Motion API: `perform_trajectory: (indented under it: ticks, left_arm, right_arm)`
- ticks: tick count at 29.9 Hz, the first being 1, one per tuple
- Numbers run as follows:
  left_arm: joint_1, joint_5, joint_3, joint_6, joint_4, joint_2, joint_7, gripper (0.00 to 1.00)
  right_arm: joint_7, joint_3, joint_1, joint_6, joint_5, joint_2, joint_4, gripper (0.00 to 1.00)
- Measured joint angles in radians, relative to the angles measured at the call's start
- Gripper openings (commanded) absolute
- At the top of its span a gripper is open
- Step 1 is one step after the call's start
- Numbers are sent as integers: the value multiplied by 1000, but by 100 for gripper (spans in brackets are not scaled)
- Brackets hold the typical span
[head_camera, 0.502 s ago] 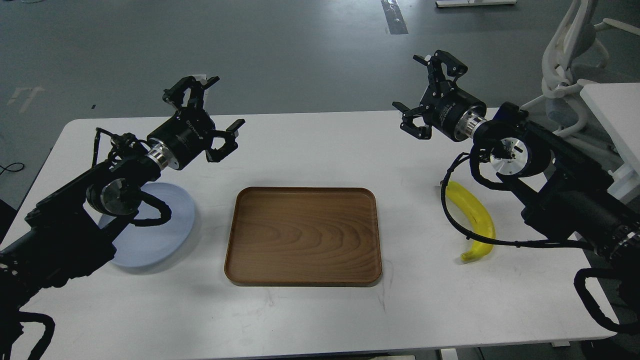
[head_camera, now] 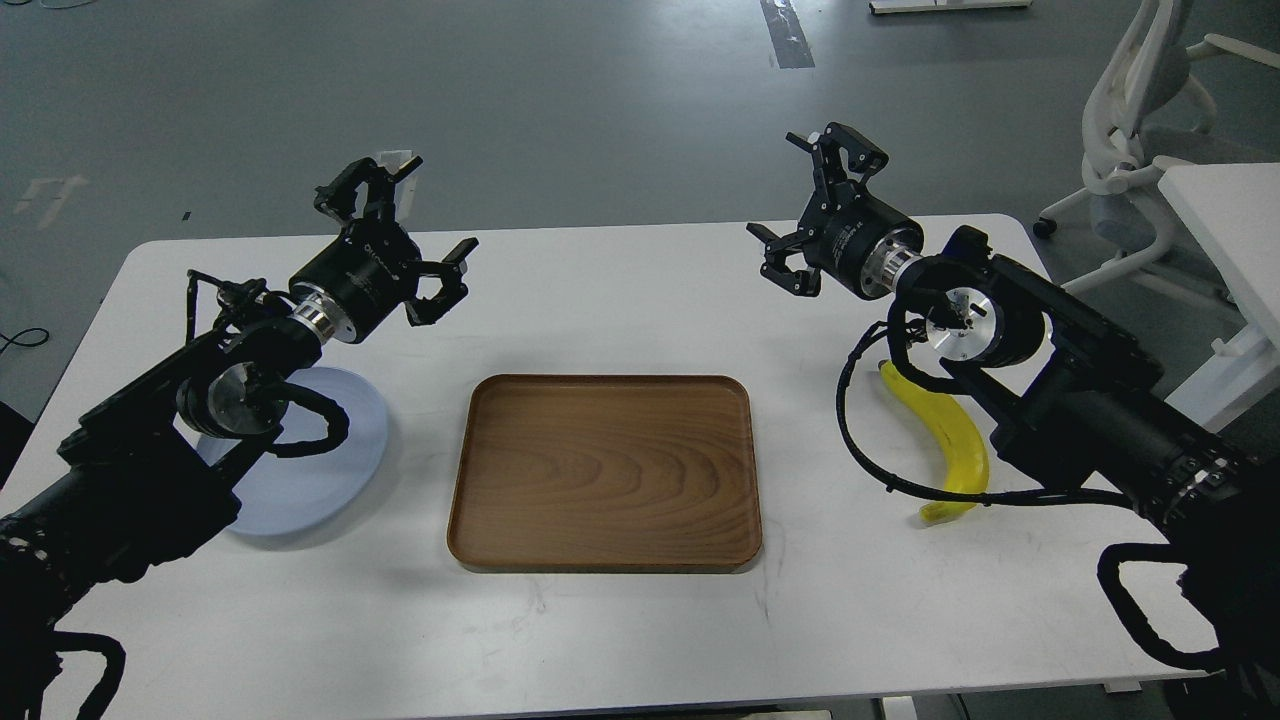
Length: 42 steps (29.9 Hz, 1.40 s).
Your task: Place banana on plate with both arms
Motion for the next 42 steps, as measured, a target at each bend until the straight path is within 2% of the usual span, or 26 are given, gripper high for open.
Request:
perform_trajectory:
  ticks: [42]
  left_arm:
    - [-2,18,5,60,-5,0,0,98]
  right_arm:
    - [1,-4,-5,6,-1,-3,9,100]
